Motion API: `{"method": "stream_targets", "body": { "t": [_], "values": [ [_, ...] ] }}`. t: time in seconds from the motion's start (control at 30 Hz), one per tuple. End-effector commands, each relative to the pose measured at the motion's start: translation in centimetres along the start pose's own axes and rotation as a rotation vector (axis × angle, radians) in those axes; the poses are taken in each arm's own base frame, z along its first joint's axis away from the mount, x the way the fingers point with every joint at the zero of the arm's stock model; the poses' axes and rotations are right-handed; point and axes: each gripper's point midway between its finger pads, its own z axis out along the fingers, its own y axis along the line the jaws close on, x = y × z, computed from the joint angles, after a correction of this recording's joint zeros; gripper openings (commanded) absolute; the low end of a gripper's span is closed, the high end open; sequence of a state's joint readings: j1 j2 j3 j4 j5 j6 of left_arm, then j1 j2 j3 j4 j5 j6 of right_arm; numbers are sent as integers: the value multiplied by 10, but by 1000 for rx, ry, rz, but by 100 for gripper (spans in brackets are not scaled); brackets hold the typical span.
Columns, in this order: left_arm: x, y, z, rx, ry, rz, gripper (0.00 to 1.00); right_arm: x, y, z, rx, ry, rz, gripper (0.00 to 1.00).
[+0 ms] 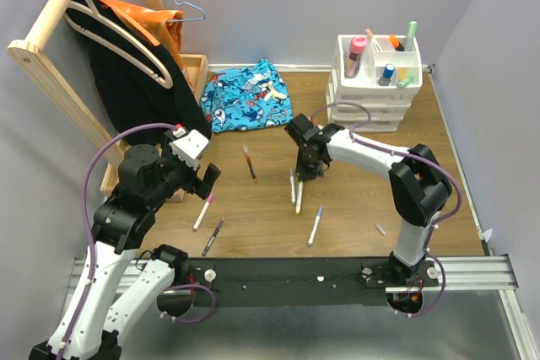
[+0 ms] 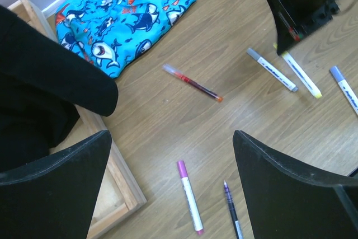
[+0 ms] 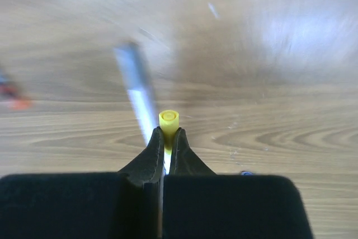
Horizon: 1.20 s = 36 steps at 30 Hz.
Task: Sort the stationery into containers
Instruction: Pick up the pen from the center of the board, then place the pen in the storage box.
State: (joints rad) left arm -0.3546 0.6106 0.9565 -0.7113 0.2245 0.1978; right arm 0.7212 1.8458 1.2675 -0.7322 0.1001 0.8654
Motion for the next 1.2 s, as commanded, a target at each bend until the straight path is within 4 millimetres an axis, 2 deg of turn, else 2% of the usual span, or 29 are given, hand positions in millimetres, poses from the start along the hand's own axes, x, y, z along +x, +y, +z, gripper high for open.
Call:
{"method": "stream_targets", "body": {
  "t": [0.0, 0.03, 0.1, 0.13, 0.2, 0.23, 0.3, 0.33, 0.37, 0.4, 0.43, 0.47, 0.5, 0.53, 0.6, 0.63, 0.67, 0.7, 0.73, 0.77, 0.8, 0.83, 0.87, 0.9, 0.93, 0.97, 1.03, 1.07, 1.17],
  "values": [
    [-25, -8, 6, 76, -70, 26, 99, -91, 19, -95, -58, -348, -162, 1],
    [-28, -9, 8, 89, -77, 30, 99, -116, 27, -120, -102, -426, -162, 1],
    [-38, -13, 14, 130, -96, 37, 99, -144, 36, -157, -162, -534, -221, 1],
    [-40, -14, 18, 143, -101, 38, 99, -169, 45, -187, -219, -627, -207, 1],
    [-48, -14, 29, 164, -112, 38, 99, -193, 51, -222, -280, -735, -230, 1],
    [-50, -15, 34, 178, -119, 37, 99, -216, 54, -244, -329, -836, -206, 1],
    [-57, -10, 49, 179, -128, 31, 99, -235, 54, -266, -369, -952, -253, 1],
    [-58, -9, 54, 177, -127, 26, 99, -254, 55, -302, -420, -1111, -249, 1],
    [-64, -5, 59, 170, -148, 38, 99, -260, 54, -315, -420, -1190, -267, 1],
    [-61, -4, 68, 171, -136, 38, 99, -263, 50, -306, -382, -1237, -331, 1],
    [-62, -2, 71, 166, -143, 43, 99, -279, 47, -339, -416, -1386, -310, 1],
    [-65, 2, 76, 149, -159, 53, 99, -285, 45, -345, -421, -1430, -321, 1],
    [-58, 4, 83, 147, -140, 57, 99, -294, 41, -357, -426, -1480, -313, 1],
    [-57, 5, 87, 142, -134, 58, 99, -311, 27, -372, -417, -1538, -278, 1],
    [-53, 8, 94, 140, -110, 51, 99, -335, 17, -375, -409, -1564, -234, 1],
    [-54, 8, 96, 143, -106, 49, 99, -352, 1, -402, -394, -1635, -200, 1],
    [-54, 8, 97, 145, -102, 48, 99, -368, -6, -391, -366, -1635, -186, 1],
    [-56, 9, 100, 149, -102, 47, 99, -378, -14, -394, -355, -1650, -171, 1],
    [-56, 9, 102, 149, -100, 47, 99, -392, -32, -413, -330, -1700, -145, 1],
    [-58, 10, 103, 143, -111, 51, 99, -401, -40, -413, -315, -1703, -135, 1],
    [-57, 11, 106, 141, -107, 47, 99, -416, -45, -400, -304, -1684, -117, 1],
    [-58, 11, 107, 142, -108, 46, 99, -428, -67, -391, -265, -1656, -92, 1],
    [-58, 11, 108, 142, -108, 42, 99, -434, -72, -411, -276, -1682, -82, 1],
    [-58, 12, 109, 142, -110, 41, 99, -442, -77, -402, -275, -1656, -68, 1],
    [-58, 11, 109, 146, -107, 39, 99, -454, -92, -376, -238, -1584, -61, 1],
    [-59, 11, 109, 144, -110, 35, 99, -457, -95, -390, -250, -1598, -57, 1],
    [-59, 11, 109, 144, -109, 33, 99, -465, -106, -370, -226, -1536, -63, 1],
    [-59, 12, 110, 141, -110, 36, 99, -465, -108, -371, -216, -1536, -69, 1],
    [-57, 15, 113, 127, -110, 35, 99, -466, -113, -350, -178, -1495, -121, 1]
  ]
}}
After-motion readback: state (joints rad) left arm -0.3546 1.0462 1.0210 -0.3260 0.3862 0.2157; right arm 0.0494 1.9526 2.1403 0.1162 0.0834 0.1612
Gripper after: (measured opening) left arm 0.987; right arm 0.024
